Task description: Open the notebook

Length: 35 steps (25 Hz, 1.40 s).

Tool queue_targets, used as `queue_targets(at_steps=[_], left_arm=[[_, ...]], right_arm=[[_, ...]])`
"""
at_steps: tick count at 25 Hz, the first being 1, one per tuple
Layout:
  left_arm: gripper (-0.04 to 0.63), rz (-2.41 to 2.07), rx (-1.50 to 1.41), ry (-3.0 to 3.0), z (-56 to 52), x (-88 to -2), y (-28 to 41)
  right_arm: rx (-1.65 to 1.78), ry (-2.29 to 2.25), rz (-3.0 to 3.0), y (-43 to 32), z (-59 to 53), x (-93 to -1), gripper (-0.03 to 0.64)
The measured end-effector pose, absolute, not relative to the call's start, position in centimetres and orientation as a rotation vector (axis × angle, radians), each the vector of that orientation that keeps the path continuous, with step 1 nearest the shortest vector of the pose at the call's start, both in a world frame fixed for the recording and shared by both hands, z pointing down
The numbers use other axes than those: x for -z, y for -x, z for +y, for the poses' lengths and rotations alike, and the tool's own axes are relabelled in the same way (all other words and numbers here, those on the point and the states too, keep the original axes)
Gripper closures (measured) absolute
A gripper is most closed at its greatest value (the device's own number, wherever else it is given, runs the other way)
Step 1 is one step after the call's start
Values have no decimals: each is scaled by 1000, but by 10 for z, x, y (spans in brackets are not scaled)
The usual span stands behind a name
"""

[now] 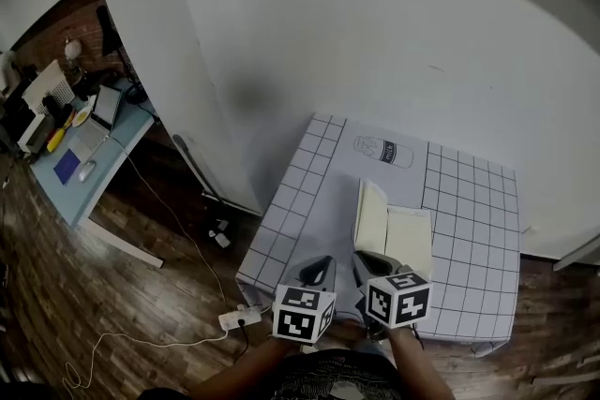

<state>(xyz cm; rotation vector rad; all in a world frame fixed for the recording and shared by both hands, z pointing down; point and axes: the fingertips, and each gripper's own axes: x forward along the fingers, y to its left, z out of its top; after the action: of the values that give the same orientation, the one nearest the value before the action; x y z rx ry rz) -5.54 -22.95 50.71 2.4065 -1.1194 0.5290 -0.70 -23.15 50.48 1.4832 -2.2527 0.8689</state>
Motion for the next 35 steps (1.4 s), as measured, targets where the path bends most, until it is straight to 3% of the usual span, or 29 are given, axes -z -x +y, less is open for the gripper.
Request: queue_targets(at_steps=[35], left_arm=[[588, -1272, -554, -2283, -254, -529, 117]], right_arm=[[-664, -1097, -2042, 78, -236, -614, 597]])
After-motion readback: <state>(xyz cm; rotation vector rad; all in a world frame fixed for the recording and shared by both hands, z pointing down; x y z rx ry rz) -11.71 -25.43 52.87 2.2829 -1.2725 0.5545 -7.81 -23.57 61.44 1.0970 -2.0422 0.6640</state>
